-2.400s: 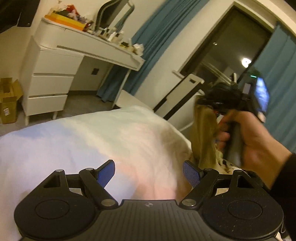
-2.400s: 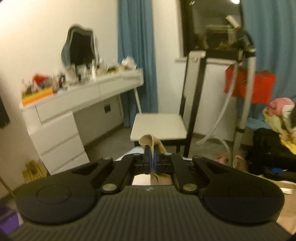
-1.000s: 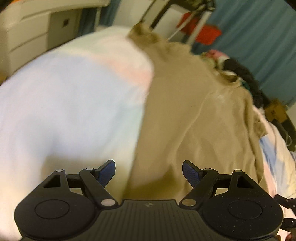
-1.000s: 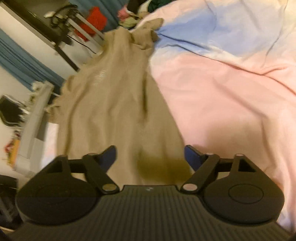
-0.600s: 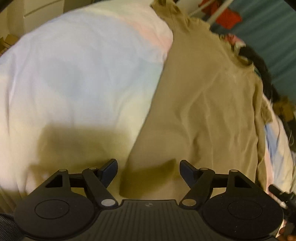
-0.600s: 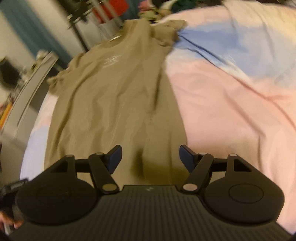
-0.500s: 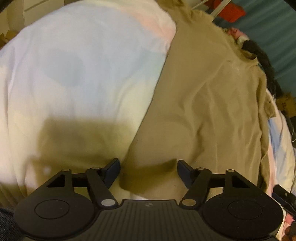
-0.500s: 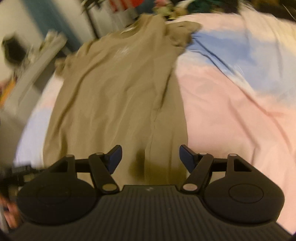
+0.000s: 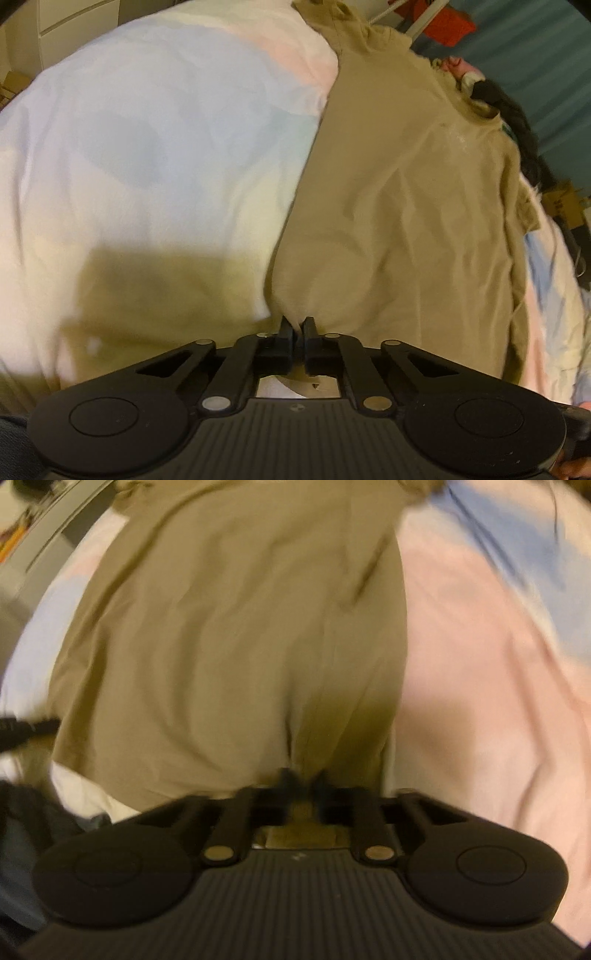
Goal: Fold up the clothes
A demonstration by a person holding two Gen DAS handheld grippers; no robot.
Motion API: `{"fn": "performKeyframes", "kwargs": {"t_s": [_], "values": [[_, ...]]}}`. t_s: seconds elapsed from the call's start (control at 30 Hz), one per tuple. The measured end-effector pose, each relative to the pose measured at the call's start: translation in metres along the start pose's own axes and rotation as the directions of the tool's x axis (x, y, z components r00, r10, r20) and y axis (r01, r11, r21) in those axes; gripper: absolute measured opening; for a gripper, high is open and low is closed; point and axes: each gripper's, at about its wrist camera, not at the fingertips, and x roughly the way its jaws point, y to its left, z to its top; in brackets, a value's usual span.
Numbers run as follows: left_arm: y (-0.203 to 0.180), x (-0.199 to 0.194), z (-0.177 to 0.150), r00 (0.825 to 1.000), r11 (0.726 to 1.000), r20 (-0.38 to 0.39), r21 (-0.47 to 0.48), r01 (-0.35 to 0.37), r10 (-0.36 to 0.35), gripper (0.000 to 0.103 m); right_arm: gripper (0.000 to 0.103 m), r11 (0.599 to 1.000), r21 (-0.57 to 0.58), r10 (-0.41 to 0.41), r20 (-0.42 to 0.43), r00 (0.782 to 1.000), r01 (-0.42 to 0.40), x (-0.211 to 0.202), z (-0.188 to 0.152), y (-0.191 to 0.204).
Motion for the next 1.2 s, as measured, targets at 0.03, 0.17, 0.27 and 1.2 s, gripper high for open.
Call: {"fn": "performKeyframes", "kwargs": {"t_s": [0.03, 0.17, 0.27, 1.2], "values": [[0.002, -0.007, 0.004, 1.000, 1.000, 0.009, 0.007, 0.008, -0.008, 0.004, 0.005, 0.999, -0.034, -0.014, 0.006, 1.000, 0.014, -0.008, -0.002, 0.002], [0.011, -0.043, 0.021, 0.999, 0.999, 0.037, 0.024, 0.025, -0.026, 0.003, 0.005, 0.996, -0.093, -0.011, 0.035, 0.999, 0.015, -0.050, -0.006, -0.004], [0.017, -0.060, 0.028, 0.999, 0.999, 0.043, 0.048, 0.007, -0.009, 0.003, 0.005, 0.993, -0.117, -0.008, 0.051, 0.999, 0.014, -0.077, -0.009, -0.013], [-0.125, -0.030, 0.013, 0.909, 0.950, 0.379, 0.308, 0.051, -0.172, 0.093, 0.077, 0.577, 0.521, 0.106, 0.715, 0.691, -0.628, 0.001, 0.072, -0.150]]}}
